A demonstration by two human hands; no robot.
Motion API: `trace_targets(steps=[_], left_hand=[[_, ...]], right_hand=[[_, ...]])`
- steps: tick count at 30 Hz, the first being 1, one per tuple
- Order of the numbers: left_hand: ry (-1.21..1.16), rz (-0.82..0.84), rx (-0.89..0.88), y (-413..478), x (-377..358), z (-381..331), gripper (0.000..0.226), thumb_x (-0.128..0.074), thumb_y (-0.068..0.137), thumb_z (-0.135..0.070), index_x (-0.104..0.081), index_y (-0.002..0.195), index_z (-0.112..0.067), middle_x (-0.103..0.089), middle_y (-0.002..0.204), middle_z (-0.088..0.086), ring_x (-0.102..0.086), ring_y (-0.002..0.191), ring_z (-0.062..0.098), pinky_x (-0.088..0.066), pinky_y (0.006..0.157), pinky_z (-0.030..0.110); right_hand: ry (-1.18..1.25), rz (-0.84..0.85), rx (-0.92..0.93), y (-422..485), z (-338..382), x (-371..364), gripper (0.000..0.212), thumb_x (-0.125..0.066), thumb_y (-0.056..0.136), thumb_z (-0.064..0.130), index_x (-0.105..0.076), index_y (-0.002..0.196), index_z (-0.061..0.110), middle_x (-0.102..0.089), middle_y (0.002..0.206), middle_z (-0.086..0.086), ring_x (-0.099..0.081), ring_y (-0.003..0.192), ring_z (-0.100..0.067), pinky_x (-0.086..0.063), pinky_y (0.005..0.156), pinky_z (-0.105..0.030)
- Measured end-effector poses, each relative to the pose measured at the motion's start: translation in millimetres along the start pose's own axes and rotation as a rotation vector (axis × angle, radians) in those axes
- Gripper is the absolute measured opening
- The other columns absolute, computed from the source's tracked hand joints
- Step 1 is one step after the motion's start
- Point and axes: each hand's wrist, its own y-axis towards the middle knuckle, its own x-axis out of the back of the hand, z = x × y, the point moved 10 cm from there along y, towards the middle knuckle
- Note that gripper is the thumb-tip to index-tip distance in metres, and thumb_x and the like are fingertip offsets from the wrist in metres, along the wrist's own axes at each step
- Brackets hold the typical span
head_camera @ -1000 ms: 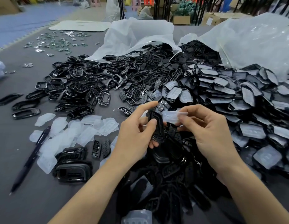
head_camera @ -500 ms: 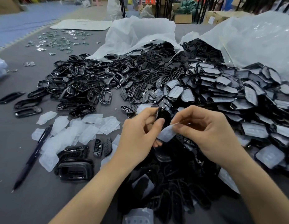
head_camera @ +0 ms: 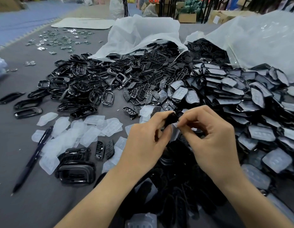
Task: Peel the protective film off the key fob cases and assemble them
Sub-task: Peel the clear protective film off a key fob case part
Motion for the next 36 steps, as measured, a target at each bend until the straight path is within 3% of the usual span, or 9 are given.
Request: trace_targets(steps=[5, 10, 14, 18, 21, 24, 28, 32, 36], left_hand=[[0.037, -0.019, -0.021, -1.3, 1.8, -6.3, 0.030, -0.057, 0.089, -0.022, -0.064, 0.118, -0.015, -0.066, 0.062, 0.001, -0.052, 0.051, 0.014, -0.042, 0.052, 0.027], [0.060, 0.072, -0.062, 0.3, 1.4, -13.4, 0.033, -0.043, 0.090, -0.034, -0.049, 0.122, -0.037, -0.068, 0.071, -0.002, -0.063, 0.061, 0.015, -0.053, 0.059, 0.036], [0.130, 0.094, -0.128, 1.0, 4.1, -20.2, 0.035, -0.040, 0.091, -0.034, -0.043, 0.124, -0.042, -0.073, 0.090, -0.006, -0.065, 0.066, 0.015, -0.053, 0.062, 0.038], [0.157, 0.100, -0.140, 1.2, 3.9, -20.9, 0.035, -0.040, 0.092, -0.035, -0.042, 0.126, -0.043, -0.073, 0.100, -0.009, -0.066, 0.071, 0.012, -0.053, 0.064, 0.037], [0.130, 0.102, -0.131, 0.6, 0.7, -18.4, 0.035, -0.045, 0.091, -0.030, -0.046, 0.124, -0.041, -0.072, 0.095, -0.011, -0.064, 0.071, 0.009, -0.054, 0.064, 0.035], [-0.094, 0.096, 0.005, -0.4, -4.7, -7.4, 0.034, -0.052, 0.090, -0.020, -0.057, 0.120, -0.037, -0.068, 0.080, -0.006, -0.063, 0.064, 0.016, -0.053, 0.062, 0.035], [-0.432, 0.116, 0.173, -5.5, -13.6, 6.5, 0.038, -0.053, 0.097, -0.012, -0.047, 0.126, -0.035, -0.064, 0.065, -0.014, -0.060, 0.044, 0.006, -0.046, 0.044, 0.014], [-0.556, 0.169, 0.257, -7.5, -21.3, 12.5, 0.033, -0.048, 0.099, -0.012, -0.043, 0.111, -0.042, -0.063, 0.084, 0.023, -0.068, 0.052, 0.032, -0.055, 0.041, 0.039], [-0.610, 0.165, 0.286, -4.8, -21.0, 13.6, 0.035, -0.049, 0.099, -0.011, -0.046, 0.104, -0.046, -0.063, 0.093, 0.030, -0.069, 0.059, 0.036, -0.056, 0.045, 0.035]], right_hand=[[-0.016, -0.101, 0.036, -4.2, 4.9, 6.7, 0.019, -0.073, 0.079, -0.002, -0.060, 0.079, 0.012, -0.063, 0.077, 0.006, -0.060, 0.073, -0.006, -0.046, 0.071, -0.012], [0.033, -0.174, 0.057, -5.7, 7.2, 14.5, 0.029, -0.076, 0.079, 0.007, -0.054, 0.084, 0.024, -0.067, 0.079, 0.005, -0.066, 0.075, -0.010, -0.051, 0.074, -0.018], [-0.131, -0.203, 0.246, -10.5, 28.6, 15.9, 0.019, -0.075, 0.078, -0.001, -0.057, 0.077, 0.006, -0.066, 0.075, -0.006, -0.064, 0.072, -0.014, -0.050, 0.069, -0.019], [-0.185, -0.214, 0.293, -12.4, 35.9, 15.4, 0.020, -0.073, 0.078, -0.007, -0.056, 0.071, 0.001, -0.061, 0.070, -0.010, -0.062, 0.066, -0.025, -0.047, 0.065, -0.023], [-0.171, -0.205, 0.217, -10.1, 29.7, 14.2, 0.019, -0.070, 0.077, -0.007, -0.055, 0.072, 0.003, -0.058, 0.071, -0.005, -0.057, 0.068, -0.019, -0.045, 0.066, -0.019], [0.002, -0.150, 0.015, -5.5, 8.2, 11.7, 0.025, -0.072, 0.080, 0.003, -0.052, 0.077, 0.020, -0.059, 0.074, 0.005, -0.058, 0.072, -0.012, -0.045, 0.070, -0.014], [0.294, -0.158, -0.178, 1.6, -17.0, 18.4, 0.031, -0.070, 0.081, -0.001, -0.057, 0.084, 0.026, -0.061, 0.076, 0.007, -0.060, 0.072, -0.005, -0.048, 0.069, -0.014], [0.600, -0.196, -0.303, 7.7, -34.3, 25.6, 0.022, -0.070, 0.078, 0.001, -0.063, 0.088, 0.020, -0.059, 0.072, 0.008, -0.060, 0.069, -0.010, -0.052, 0.066, -0.020], [0.711, -0.204, -0.338, 10.0, -37.4, 28.8, 0.015, -0.070, 0.068, 0.012, -0.062, 0.081, 0.013, -0.060, 0.068, 0.006, -0.063, 0.070, -0.014, -0.054, 0.064, -0.022]])
